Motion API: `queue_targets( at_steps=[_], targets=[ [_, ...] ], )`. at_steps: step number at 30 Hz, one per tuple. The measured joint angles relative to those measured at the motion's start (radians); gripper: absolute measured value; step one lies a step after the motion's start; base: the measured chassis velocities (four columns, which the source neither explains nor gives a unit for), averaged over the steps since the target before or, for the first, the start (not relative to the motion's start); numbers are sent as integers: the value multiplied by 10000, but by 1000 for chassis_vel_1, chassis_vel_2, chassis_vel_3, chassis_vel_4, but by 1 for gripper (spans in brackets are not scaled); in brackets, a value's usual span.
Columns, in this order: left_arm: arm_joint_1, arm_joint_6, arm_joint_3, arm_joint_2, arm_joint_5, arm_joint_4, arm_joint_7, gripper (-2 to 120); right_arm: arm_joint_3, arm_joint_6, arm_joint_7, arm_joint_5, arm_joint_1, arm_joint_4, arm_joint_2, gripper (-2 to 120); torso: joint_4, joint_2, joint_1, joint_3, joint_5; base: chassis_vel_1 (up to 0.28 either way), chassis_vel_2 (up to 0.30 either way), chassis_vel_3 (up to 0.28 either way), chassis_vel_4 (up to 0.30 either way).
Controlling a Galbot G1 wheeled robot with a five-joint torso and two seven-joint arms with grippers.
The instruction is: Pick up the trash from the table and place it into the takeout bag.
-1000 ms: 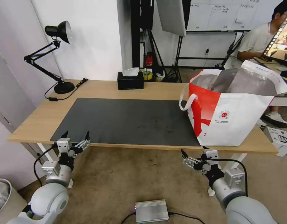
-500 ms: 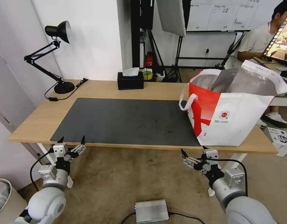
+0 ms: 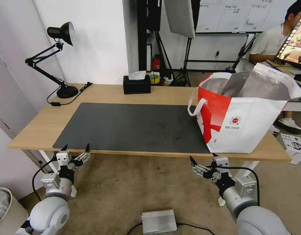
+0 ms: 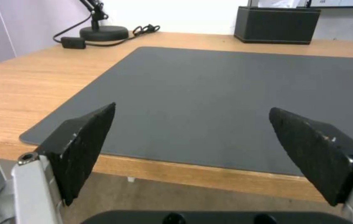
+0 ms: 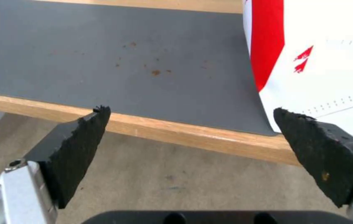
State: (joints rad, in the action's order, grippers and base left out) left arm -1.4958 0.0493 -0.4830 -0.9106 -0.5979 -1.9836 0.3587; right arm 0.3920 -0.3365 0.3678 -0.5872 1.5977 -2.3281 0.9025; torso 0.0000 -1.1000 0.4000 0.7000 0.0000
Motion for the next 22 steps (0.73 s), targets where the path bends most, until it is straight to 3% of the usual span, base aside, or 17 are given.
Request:
queue_targets(
  at_steps=[22],
  targets=[
    [8,0,8,6,5,-11,0,100,0,0,0,0,0,0,0,100,0,1,0,0,0,0,0,0,0]
  ],
)
